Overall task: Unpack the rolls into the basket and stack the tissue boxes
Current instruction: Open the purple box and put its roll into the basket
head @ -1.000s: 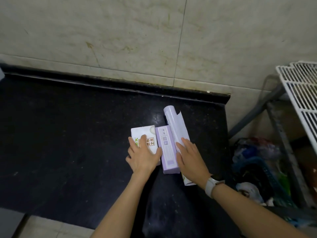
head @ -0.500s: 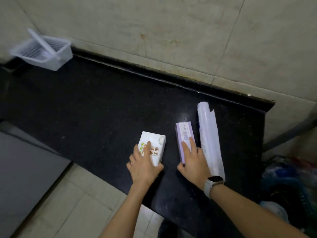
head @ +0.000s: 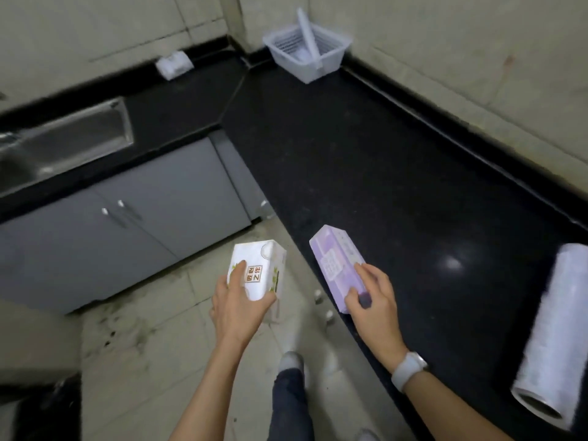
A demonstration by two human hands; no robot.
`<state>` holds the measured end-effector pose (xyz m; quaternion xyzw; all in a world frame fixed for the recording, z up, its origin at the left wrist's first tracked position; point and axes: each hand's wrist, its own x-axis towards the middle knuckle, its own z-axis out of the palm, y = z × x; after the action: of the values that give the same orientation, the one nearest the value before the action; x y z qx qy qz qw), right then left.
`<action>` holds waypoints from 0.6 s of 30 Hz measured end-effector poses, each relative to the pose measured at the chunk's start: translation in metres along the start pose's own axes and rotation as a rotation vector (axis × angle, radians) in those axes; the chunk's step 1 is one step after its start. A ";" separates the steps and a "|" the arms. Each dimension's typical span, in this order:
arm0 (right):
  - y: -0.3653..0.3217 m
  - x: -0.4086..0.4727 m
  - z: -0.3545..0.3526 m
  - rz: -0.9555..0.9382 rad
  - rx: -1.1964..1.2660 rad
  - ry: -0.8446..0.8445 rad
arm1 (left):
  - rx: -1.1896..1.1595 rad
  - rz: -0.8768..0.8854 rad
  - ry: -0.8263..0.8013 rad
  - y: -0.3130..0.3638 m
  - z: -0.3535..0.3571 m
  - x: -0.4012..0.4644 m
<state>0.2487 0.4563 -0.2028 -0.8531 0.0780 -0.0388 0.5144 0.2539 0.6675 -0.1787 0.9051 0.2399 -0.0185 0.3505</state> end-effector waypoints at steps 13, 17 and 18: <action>-0.139 0.179 0.211 -0.138 -0.107 -0.202 | -0.060 -0.034 0.068 -0.063 -0.119 0.247; -0.178 0.235 0.257 -0.129 -0.099 -0.172 | -0.043 -0.014 0.066 -0.054 -0.144 0.338; -0.185 0.251 0.267 -0.127 -0.091 -0.167 | -0.047 -0.002 0.066 -0.048 -0.147 0.360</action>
<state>0.5520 0.7304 -0.1672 -0.8790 -0.0178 0.0035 0.4765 0.5308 0.9439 -0.1708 0.8965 0.2529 0.0167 0.3635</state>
